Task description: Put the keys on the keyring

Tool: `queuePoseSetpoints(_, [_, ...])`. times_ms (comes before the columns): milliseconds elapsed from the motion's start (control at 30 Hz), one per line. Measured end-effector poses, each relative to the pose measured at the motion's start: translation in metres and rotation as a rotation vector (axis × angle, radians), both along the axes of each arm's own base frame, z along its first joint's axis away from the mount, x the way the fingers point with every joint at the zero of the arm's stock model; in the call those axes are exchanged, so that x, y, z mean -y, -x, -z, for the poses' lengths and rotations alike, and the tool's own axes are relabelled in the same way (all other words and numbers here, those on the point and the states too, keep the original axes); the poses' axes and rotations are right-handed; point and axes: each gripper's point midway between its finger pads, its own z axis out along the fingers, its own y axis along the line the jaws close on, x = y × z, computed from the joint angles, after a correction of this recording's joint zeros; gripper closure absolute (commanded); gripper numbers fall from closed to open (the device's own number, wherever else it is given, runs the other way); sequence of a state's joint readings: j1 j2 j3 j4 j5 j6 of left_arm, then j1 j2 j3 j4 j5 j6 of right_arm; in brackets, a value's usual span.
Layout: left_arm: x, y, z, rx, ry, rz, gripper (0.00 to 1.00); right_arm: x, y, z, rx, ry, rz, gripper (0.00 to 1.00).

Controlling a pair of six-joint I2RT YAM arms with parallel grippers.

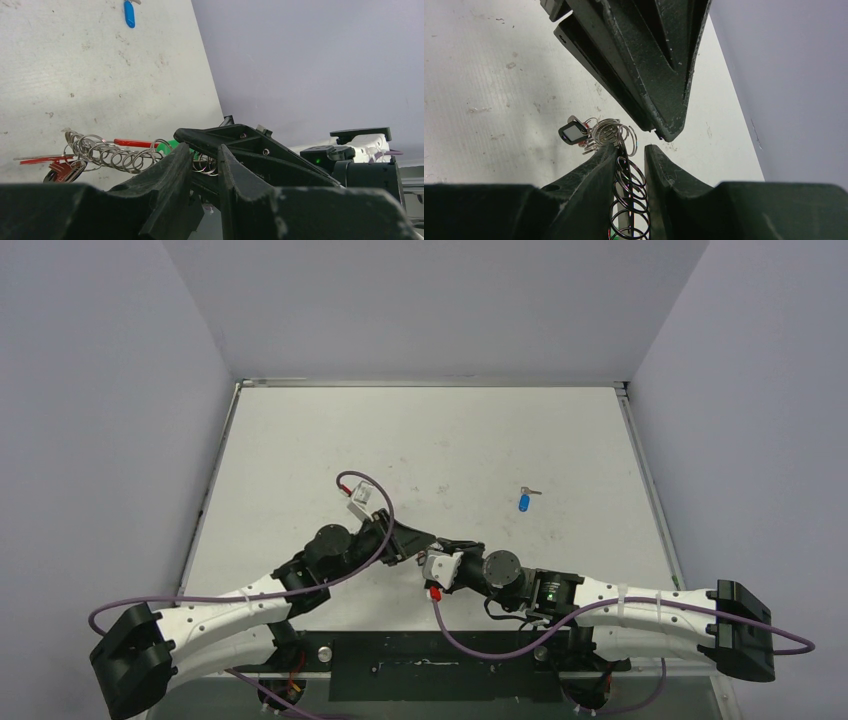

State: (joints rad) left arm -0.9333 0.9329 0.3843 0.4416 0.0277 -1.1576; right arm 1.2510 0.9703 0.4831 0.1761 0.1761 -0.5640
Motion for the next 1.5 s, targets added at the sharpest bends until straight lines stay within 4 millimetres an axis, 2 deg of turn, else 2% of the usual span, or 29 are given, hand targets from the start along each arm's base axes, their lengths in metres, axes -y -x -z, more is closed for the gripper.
queuePoseSetpoints(267, [-0.003, 0.002, 0.011, -0.017, -0.008, -0.006, 0.76, 0.000, 0.000, 0.000, 0.000, 0.000, 0.000, 1.00])
queuePoseSetpoints(533, [-0.010, 0.001, 0.012, -0.030, -0.023, -0.032, 0.64, 0.000, 0.000, 0.000, 0.000, 0.000, 0.000, 1.00])
queuePoseSetpoints(800, [-0.010, 0.001, 0.017, -0.059, -0.029, -0.041, 0.68, 0.000, 0.000, 0.000, 0.000, 0.000, 0.000, 1.00])
queuePoseSetpoints(1000, [-0.008, -0.001, 0.029, -0.081, -0.058, -0.041, 0.64, 0.000, 0.000, 0.000, 0.000, 0.000, 0.000, 1.00])
queuePoseSetpoints(1500, [-0.002, -0.001, 0.032, -0.084, -0.053, -0.024, 0.70, 0.001, 0.000, 0.001, -0.001, 0.006, 0.003, 1.00])
